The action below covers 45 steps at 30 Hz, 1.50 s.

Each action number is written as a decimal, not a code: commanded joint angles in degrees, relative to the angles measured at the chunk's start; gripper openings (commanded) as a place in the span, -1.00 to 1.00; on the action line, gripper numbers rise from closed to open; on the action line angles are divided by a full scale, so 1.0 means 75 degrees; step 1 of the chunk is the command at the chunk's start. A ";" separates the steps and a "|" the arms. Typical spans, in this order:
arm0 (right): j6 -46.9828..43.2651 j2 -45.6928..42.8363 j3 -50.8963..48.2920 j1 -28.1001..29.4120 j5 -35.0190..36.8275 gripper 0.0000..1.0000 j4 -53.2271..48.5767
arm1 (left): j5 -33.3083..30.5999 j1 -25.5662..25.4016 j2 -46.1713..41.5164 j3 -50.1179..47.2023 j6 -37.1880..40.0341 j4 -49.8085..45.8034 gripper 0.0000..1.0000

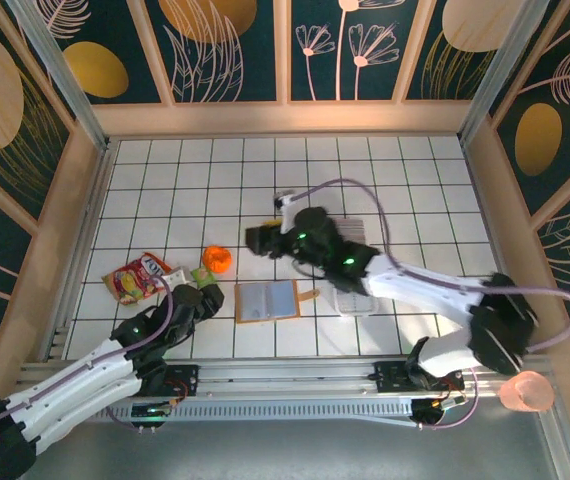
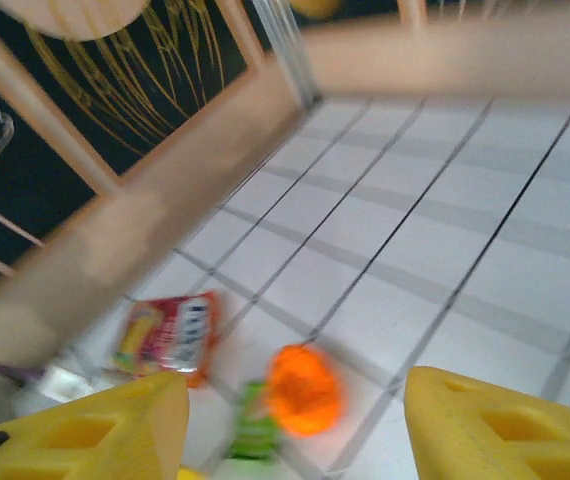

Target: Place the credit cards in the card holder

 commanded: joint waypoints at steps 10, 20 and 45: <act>-0.9954 -0.1871 -0.1233 -0.1823 0.0589 0.55 -0.6324 | 0.1016 -0.0054 0.1384 0.0252 0.0549 0.1606 0.21; -1.1065 -0.2062 -0.2980 -0.2071 0.1353 0.81 -0.4158 | 0.1300 -0.0053 0.1552 0.0147 0.0643 0.1860 0.23; -1.1471 -0.0465 -0.2706 -0.1832 0.2121 0.63 -0.2708 | 0.1436 -0.0054 0.1553 -0.0096 0.0647 0.2069 0.10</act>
